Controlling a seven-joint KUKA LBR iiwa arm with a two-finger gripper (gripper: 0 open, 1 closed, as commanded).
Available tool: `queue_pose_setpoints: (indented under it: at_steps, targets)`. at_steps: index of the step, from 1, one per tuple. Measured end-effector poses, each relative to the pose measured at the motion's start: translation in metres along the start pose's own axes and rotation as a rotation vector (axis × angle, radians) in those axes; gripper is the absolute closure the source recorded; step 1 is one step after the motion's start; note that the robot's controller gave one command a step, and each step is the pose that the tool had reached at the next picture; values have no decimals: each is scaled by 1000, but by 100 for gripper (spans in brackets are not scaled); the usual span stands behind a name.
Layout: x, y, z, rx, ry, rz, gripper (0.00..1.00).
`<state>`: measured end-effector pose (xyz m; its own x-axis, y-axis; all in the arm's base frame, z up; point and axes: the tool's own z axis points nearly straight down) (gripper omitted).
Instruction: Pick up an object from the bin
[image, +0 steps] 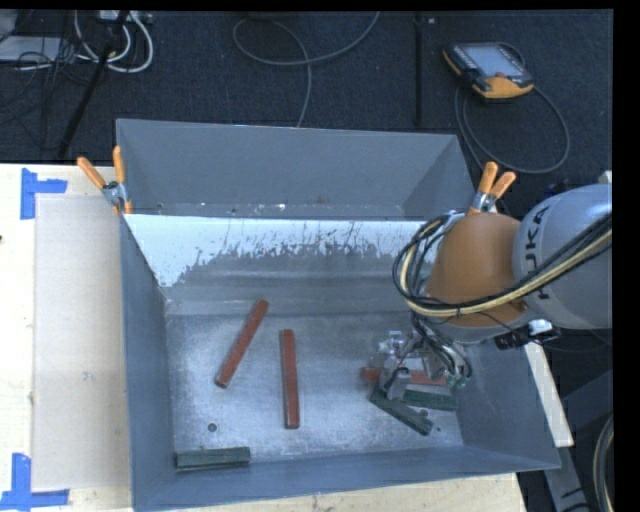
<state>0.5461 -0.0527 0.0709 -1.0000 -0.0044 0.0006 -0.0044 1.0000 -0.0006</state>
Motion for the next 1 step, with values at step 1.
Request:
queue_pose_setpoints:
  at_steps: [1]
  targets:
    - [0,0,0,0,0,1,100]
